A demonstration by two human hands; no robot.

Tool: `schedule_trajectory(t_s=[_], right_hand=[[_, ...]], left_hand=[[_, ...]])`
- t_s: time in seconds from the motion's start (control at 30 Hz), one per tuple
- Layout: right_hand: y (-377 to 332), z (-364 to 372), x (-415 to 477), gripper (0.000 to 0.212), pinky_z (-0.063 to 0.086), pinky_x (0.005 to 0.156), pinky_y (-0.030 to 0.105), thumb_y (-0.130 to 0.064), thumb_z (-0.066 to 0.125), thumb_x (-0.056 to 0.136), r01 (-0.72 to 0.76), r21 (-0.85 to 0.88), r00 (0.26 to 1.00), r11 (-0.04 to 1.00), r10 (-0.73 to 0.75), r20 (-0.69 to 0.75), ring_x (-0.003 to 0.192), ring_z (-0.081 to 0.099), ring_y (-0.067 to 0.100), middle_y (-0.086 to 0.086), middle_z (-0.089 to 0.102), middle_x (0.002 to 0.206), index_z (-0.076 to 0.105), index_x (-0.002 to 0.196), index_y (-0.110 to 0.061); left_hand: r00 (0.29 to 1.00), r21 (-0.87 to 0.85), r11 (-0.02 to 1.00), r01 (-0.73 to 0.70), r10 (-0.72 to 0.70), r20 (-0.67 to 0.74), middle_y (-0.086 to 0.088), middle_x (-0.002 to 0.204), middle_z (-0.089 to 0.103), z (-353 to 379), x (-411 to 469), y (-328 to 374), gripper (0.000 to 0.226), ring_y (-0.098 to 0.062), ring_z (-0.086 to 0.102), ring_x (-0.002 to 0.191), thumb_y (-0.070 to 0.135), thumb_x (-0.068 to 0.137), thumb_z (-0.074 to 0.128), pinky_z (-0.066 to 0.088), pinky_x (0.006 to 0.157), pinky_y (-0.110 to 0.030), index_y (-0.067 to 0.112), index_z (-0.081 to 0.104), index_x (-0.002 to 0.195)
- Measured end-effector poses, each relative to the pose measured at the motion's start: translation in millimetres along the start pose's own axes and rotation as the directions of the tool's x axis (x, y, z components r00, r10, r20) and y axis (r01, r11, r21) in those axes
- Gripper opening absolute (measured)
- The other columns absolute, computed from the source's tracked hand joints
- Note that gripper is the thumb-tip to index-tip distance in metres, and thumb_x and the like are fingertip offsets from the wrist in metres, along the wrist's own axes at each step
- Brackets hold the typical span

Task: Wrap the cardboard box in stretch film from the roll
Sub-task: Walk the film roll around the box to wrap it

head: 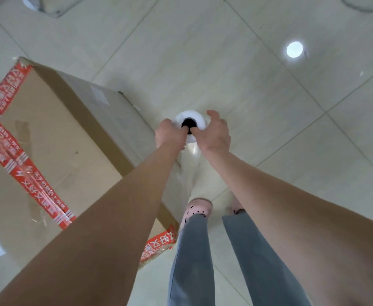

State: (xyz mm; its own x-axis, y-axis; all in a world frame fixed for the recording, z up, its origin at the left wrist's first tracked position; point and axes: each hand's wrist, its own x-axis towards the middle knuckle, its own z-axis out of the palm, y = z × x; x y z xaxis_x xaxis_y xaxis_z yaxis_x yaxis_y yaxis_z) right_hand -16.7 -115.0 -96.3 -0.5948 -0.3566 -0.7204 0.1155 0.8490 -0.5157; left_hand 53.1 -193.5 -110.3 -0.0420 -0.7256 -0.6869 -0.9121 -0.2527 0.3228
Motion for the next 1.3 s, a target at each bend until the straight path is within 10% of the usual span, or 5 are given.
schedule_trajectory(t_s=[0.23, 0.53, 0.7, 1.07, 1.3], right_hand=[[-23, -8, 22, 0.027, 0.053, 0.081, 0.042, -0.01, 0.046, 0.085, -0.022, 0.013, 0.993, 1.0, 0.021, 0.115, 0.091, 0.06, 0.03, 0.009, 0.062, 0.105, 0.053, 0.111, -0.012], [-38, -11, 33, 0.026, 0.054, 0.084, 0.042, -0.006, 0.042, 0.085, -0.056, -0.034, 0.978, 0.998, 0.061, 0.199, 0.095, 0.062, 0.028, 0.006, 0.062, 0.103, 0.056, 0.106, -0.014], [-49, -11, 43, 0.014, 0.04, 0.053, 0.027, -0.013, 0.049, 0.081, 0.04, -0.217, 0.98, 0.975, 0.005, 0.201, 0.073, 0.056, 0.022, -0.003, 0.058, 0.079, 0.057, 0.091, -0.019], [-112, 16, 63, 0.045, 0.035, 0.07, 0.028, -0.034, 0.058, 0.082, 0.093, -0.327, 0.995, 0.94, -0.073, 0.074, 0.091, 0.057, 0.025, 0.003, 0.053, 0.118, 0.047, 0.125, -0.026], [-149, 44, 77, 0.036, 0.055, 0.078, 0.041, -0.02, 0.055, 0.084, 0.046, -0.288, 0.968, 0.957, 0.028, 0.248, 0.079, 0.06, 0.029, 0.004, 0.056, 0.098, 0.051, 0.12, -0.015]], left_hand=[[0.995, 0.187, 0.978, -0.092, 0.082, 0.061, -0.007, 0.087, 0.061, -4, 4, 21, 0.027, -0.027, 0.061, 0.073, 0.033, 0.083, 0.06, 0.052, 0.059, -0.033, 0.01, 0.048, 0.087], [0.886, 0.592, 0.666, -0.454, 0.41, 0.217, -0.007, 0.107, 0.059, -12, 11, 57, 0.034, -0.03, 0.058, 0.097, 0.01, 0.084, 0.05, 0.04, 0.067, -0.032, 0.016, 0.056, 0.116], [0.909, 0.584, 0.7, -0.411, 0.365, 0.203, -0.011, 0.104, 0.061, -23, 28, 60, 0.028, -0.032, 0.059, 0.094, 0.007, 0.083, 0.048, 0.042, 0.065, -0.031, 0.013, 0.057, 0.109], [0.997, 0.196, 0.98, -0.032, 0.017, 0.08, -0.009, 0.091, 0.064, -75, 81, 50, 0.016, -0.027, 0.063, 0.079, 0.024, 0.082, 0.058, 0.052, 0.067, -0.033, 0.009, 0.054, 0.087], [0.974, 0.166, 0.983, 0.078, -0.111, 0.199, -0.006, 0.069, 0.062, -98, 103, 42, 0.021, -0.023, 0.063, 0.06, 0.027, 0.085, 0.058, 0.049, 0.061, -0.027, 0.009, 0.051, 0.078]])
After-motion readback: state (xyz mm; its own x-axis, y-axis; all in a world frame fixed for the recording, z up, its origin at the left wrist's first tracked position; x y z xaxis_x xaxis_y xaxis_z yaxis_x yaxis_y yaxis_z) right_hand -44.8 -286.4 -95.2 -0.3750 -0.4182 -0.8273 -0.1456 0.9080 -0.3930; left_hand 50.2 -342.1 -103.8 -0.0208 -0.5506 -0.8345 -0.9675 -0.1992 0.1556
